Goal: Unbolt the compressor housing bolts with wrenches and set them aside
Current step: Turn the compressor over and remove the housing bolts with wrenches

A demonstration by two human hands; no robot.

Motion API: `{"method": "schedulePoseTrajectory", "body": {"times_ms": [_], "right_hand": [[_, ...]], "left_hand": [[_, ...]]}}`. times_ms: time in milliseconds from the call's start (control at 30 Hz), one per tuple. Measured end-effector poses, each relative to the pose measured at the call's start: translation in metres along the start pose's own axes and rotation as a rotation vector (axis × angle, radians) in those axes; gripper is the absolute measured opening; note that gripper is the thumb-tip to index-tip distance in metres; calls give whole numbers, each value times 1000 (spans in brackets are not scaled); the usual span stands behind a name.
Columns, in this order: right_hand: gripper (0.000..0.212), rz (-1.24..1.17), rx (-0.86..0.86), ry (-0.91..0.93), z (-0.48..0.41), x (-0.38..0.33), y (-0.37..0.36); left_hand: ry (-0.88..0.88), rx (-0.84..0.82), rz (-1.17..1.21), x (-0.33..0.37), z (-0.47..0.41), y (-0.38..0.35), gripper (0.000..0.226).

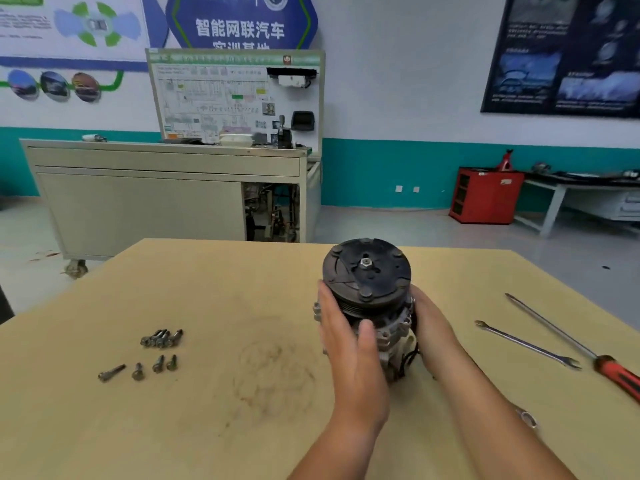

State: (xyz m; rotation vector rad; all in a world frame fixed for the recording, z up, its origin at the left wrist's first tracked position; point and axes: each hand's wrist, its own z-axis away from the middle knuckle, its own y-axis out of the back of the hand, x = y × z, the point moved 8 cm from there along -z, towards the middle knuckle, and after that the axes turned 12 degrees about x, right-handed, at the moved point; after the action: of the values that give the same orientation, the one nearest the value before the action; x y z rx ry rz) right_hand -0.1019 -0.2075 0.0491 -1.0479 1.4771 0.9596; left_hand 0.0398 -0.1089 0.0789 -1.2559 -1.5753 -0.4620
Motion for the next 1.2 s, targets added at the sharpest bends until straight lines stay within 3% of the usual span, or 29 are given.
{"method": "schedulePoseTrajectory", "body": {"times_ms": [100,200,333,433,533,633,767,967,1100,1200], "right_hand": [[32,-21,100,54,14,-4,8],[21,56,153,148,36,-17,15],[8,172,157,245,54,-29,35],[8,146,260,258,34,-46,52],[19,133,95,167,7,-57,24],[27,-222,-150,-97,-3,-44,-5],[27,-365,-186,-141,-2,-39,-7],[31,-465,-164,-150,6,-29,-19],[49,-597,-106,-220,15,-15,-21],[40,-718,9,-283,21,2,-19]], "left_hand": [[92,17,92,-4,-18,1,77],[138,29,36,-11,-41,4,91],[211,83,95,-27,-63,19,53],[246,246,59,-42,-51,42,60],[396,323,44,-61,-19,41,58],[603,292,384,-69,-9,16,45],[550,223,572,-56,-19,9,39],[471,156,398,-52,-32,29,37],[474,65,298,-42,-53,29,34],[441,-8,162,-35,-71,23,36]]}}
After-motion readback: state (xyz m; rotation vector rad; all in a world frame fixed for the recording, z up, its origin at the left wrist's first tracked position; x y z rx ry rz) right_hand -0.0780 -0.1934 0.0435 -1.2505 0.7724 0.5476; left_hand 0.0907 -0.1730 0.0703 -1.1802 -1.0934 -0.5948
